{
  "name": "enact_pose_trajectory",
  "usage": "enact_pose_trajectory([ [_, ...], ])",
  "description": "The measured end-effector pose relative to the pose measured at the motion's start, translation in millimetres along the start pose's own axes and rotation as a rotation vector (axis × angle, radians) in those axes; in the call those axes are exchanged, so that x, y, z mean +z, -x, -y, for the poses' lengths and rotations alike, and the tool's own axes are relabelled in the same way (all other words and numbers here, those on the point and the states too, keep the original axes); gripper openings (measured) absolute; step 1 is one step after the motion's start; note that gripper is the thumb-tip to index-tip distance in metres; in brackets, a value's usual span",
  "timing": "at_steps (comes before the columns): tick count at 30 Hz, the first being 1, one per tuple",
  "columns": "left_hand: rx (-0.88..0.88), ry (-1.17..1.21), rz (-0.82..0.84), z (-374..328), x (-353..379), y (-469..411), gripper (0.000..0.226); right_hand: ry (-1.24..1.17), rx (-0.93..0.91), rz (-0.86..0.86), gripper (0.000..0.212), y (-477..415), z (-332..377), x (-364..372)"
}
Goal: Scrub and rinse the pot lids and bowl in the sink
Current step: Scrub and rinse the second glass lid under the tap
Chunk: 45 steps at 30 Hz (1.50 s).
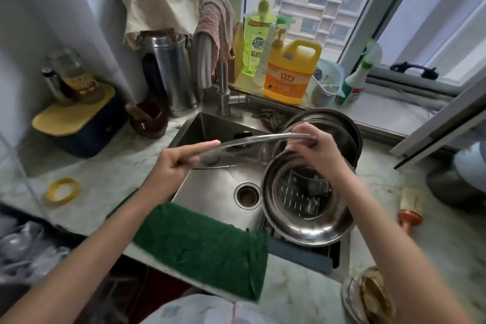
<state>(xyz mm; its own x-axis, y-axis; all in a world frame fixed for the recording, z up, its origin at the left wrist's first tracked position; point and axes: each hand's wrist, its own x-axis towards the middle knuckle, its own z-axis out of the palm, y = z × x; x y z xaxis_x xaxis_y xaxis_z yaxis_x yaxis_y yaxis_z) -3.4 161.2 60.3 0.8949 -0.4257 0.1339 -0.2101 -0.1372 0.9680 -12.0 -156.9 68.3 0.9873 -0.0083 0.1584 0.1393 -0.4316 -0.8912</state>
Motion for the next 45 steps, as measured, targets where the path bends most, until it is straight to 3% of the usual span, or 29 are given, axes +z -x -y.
enact_pose_trajectory([
  [2, -0.134, 0.180, 0.097, 3.7, -1.4, -0.7, 0.043, -0.017, 0.004, 0.113, 0.026, 15.7, 5.7, -6.0],
  [6, -0.289, 0.227, 0.374, 0.7, -7.7, -24.5, 0.049, -0.095, -0.086, 0.163, 0.027, 41.4, 15.6, -21.0],
  [9, -0.461, -0.030, 0.679, -0.1, -18.9, -55.7, 0.058, -0.117, -0.053, 0.158, 0.025, 47.9, 27.8, -45.8],
  [11, -0.555, -0.332, 0.597, 11.2, -5.3, -72.4, 0.060, -0.044, -0.019, 0.128, 0.023, 57.2, 27.3, -58.8],
  [13, -0.467, -0.409, 0.349, 23.0, 30.6, -92.8, 0.054, 0.140, 0.006, 0.064, 0.020, 70.9, 19.2, -74.1],
  [15, -0.349, -0.334, 0.270, 21.9, 72.4, -112.9, 0.045, 0.282, 0.028, 0.042, 0.020, 82.9, 11.1, -84.6],
  [19, -0.164, -0.610, 0.439, 23.7, 153.1, -154.8, 0.050, 0.306, 0.065, 0.048, 0.023, 104.9, -3.4, -96.6],
  [22, -0.141, -0.856, 0.515, 39.8, 191.5, -170.6, 0.056, 0.301, 0.098, 0.072, 0.023, 117.0, -7.5, -95.8],
  [24, -0.141, -0.856, 0.516, 54.6, 204.5, -176.4, 0.053, 0.322, 0.122, 0.079, 0.024, 123.1, -9.9, -93.5],
  [28, -0.131, -0.697, 0.407, 66.9, 211.3, -182.6, 0.018, 0.330, 0.166, 0.076, 0.025, 132.0, -14.0, -88.4],
  [33, -0.100, -0.534, 0.397, 45.0, 211.4, -174.5, 0.016, 0.340, 0.223, 0.113, 0.024, 134.3, -15.6, -90.3],
  [37, 0.075, -0.515, 0.438, 15.0, 195.2, -160.2, 0.027, 0.350, 0.205, 0.170, 0.024, 133.9, -8.5, -87.3],
  [42, 0.443, -0.620, 0.309, -25.6, 166.5, -130.2, 0.072, 0.448, 0.245, 0.247, 0.022, 134.2, -1.9, -79.4],
  [45, 0.695, -0.692, 0.207, -36.3, 135.9, -111.0, 0.064, 0.540, 0.238, 0.249, 0.021, 130.1, 3.4, -74.3],
])
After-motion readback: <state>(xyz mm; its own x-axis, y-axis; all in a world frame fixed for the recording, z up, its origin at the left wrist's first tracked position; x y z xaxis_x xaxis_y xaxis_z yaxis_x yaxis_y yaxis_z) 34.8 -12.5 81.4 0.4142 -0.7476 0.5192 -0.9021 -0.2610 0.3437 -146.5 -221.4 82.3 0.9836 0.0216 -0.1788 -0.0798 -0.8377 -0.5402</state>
